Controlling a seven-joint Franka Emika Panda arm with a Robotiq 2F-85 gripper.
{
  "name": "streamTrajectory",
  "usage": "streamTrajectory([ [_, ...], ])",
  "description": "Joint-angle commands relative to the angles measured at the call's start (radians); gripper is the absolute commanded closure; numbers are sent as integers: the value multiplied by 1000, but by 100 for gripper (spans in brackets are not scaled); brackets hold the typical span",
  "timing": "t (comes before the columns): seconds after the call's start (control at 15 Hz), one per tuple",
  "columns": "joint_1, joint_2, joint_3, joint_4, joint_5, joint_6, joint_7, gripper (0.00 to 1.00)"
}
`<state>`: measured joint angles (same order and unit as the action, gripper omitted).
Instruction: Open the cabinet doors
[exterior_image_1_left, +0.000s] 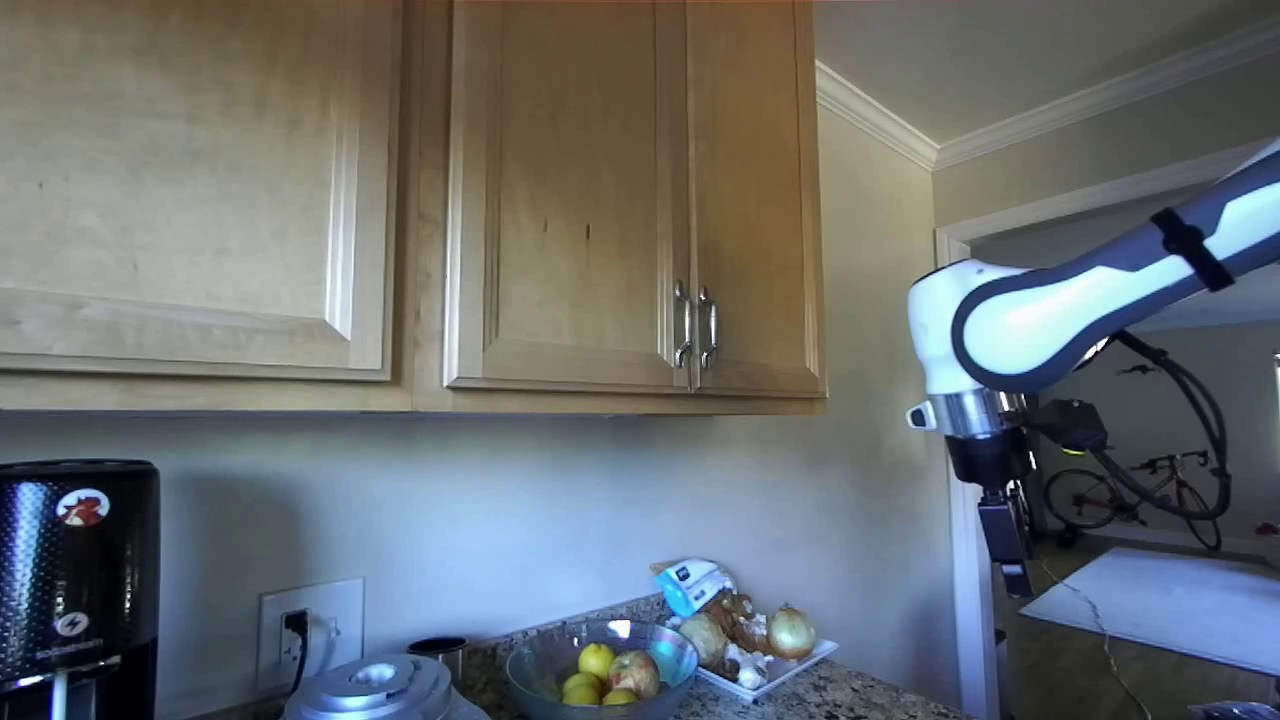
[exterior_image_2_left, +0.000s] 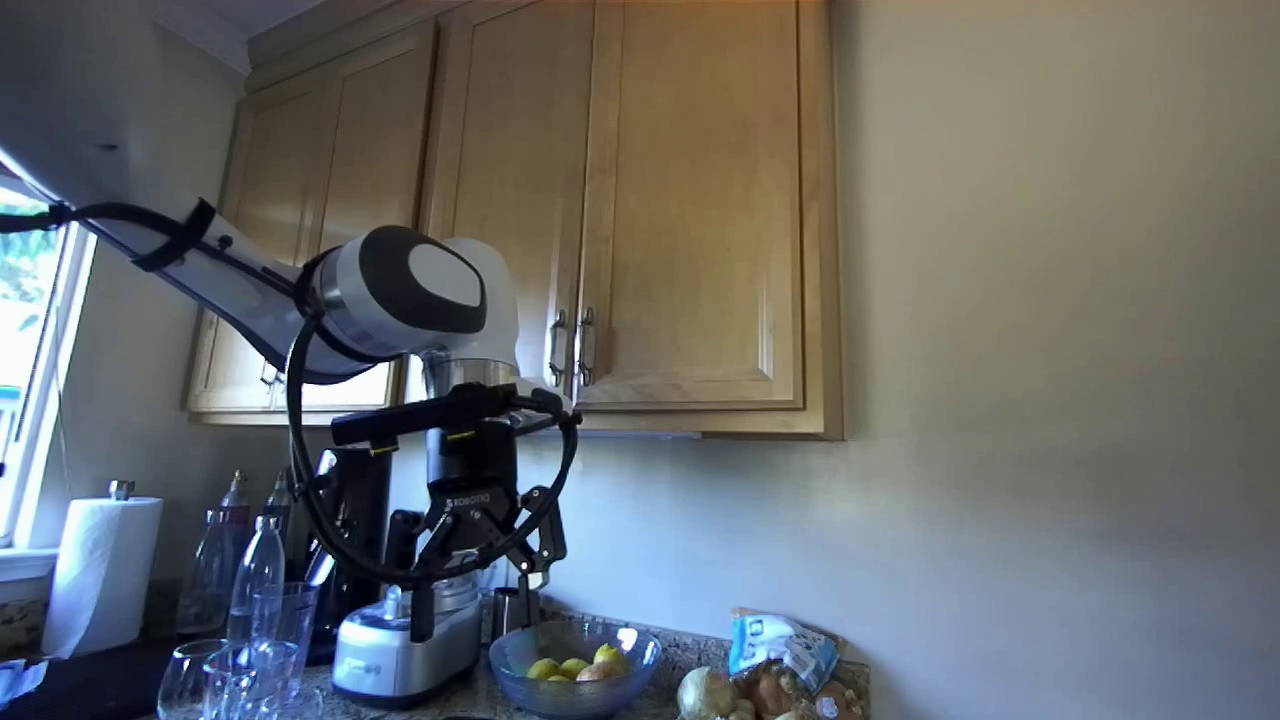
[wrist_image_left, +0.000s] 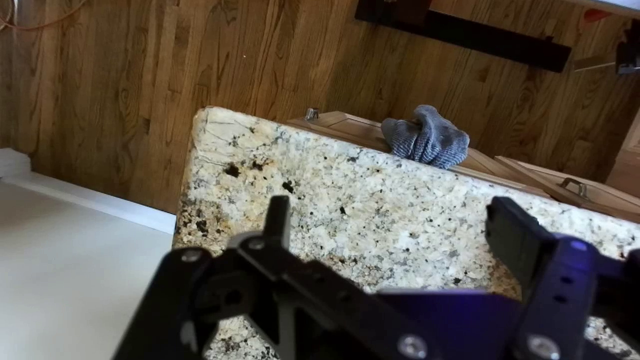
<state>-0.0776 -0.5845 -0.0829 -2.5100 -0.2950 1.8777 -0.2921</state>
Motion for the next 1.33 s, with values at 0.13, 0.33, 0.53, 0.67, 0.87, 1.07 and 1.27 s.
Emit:
streamTrajectory([
  [0.13,23,2,-10,60,63,72,61,0],
  [0.33,25,1,-11,123,99,144,87,0],
  [0.53,34,14,-15,183,155,260,102,0],
  [0.67,42,32,-14,219,187,364,96,0],
  [0.87,59,61,-13,266,239,479,89,0],
  [1.07,96,84,-27,301,329,560,78,0],
  [1.27,69,73,-6,286,288,521,79,0],
])
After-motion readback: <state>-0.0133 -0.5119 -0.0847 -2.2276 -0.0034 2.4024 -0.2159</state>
